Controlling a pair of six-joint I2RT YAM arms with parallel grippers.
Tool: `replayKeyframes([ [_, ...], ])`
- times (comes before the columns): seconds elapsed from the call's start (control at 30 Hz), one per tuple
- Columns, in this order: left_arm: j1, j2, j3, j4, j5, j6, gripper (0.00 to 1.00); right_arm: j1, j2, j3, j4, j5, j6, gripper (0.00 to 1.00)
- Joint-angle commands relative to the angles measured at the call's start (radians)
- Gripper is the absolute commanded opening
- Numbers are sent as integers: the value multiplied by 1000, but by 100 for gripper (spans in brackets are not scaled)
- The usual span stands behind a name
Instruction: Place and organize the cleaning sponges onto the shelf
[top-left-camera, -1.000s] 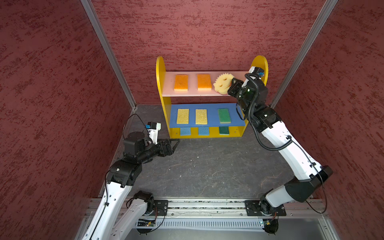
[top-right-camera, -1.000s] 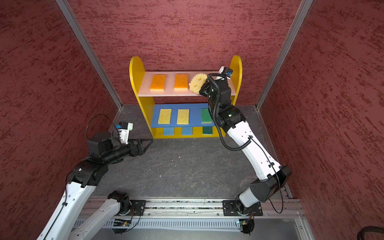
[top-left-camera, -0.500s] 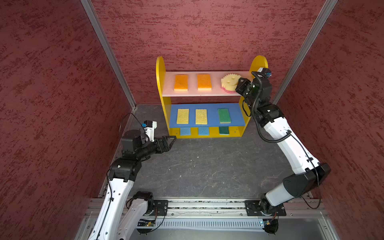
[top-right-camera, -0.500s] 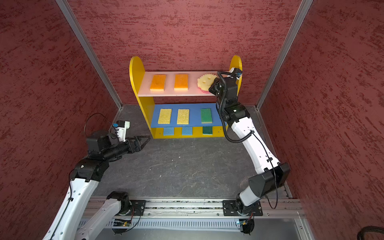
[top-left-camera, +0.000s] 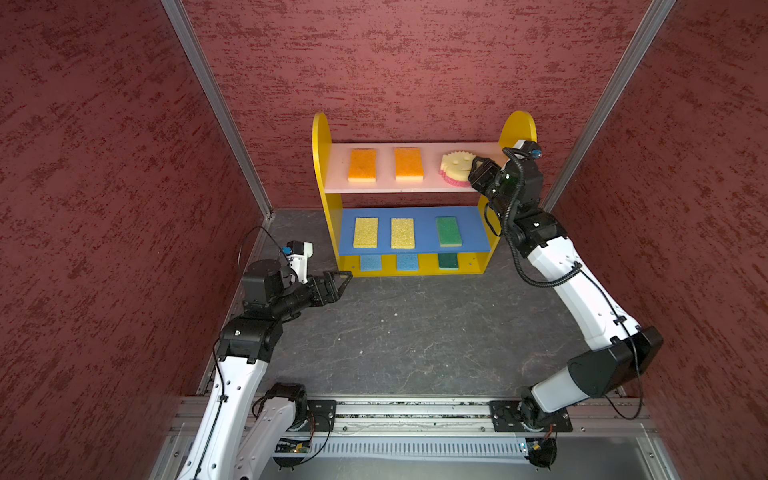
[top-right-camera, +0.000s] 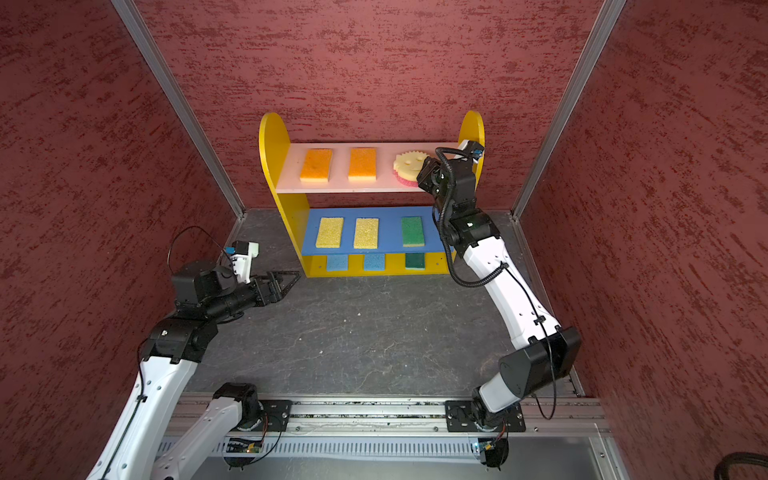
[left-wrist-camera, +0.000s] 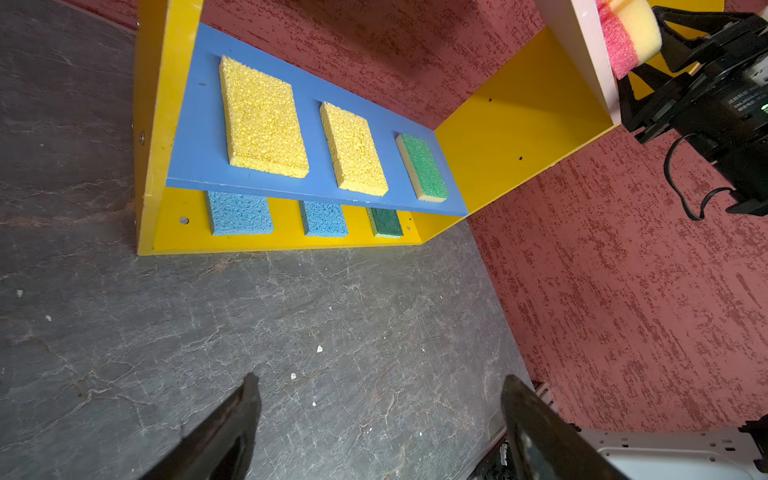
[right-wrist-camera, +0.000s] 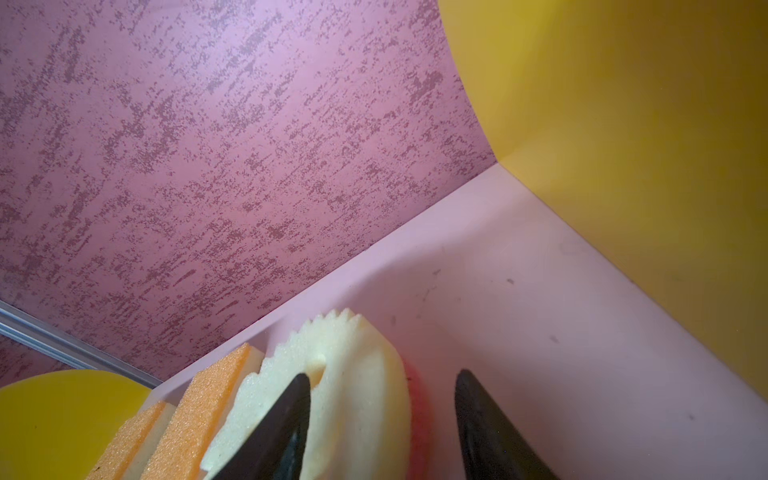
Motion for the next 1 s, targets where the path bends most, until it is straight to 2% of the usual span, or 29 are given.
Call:
replayKeyframes([
  [0.0, 8, -9, 22, 8, 5, -17, 90, -10, -47, -38, 3, -22, 0, 60],
  [0.33, 8, -35, 52, -4, -9, -60, 90, -11, -146, -72, -12, -81, -9, 61],
  [0.73, 8, -48, 115, -9, 5, -120, 89, -11, -231, -166, -4, -133, 48, 62],
  [0.8, 8, -34, 142, -16, 14, -121, 89, -12, -247, -186, 7, -152, 51, 54],
  [0.9, 7, -22, 153, -5, 15, -131, 89, -11, -241, -176, -20, -192, 34, 23],
  [0.97, 7, -21, 149, 7, 17, -155, 88, -11, -226, -164, -43, -205, 25, 10],
])
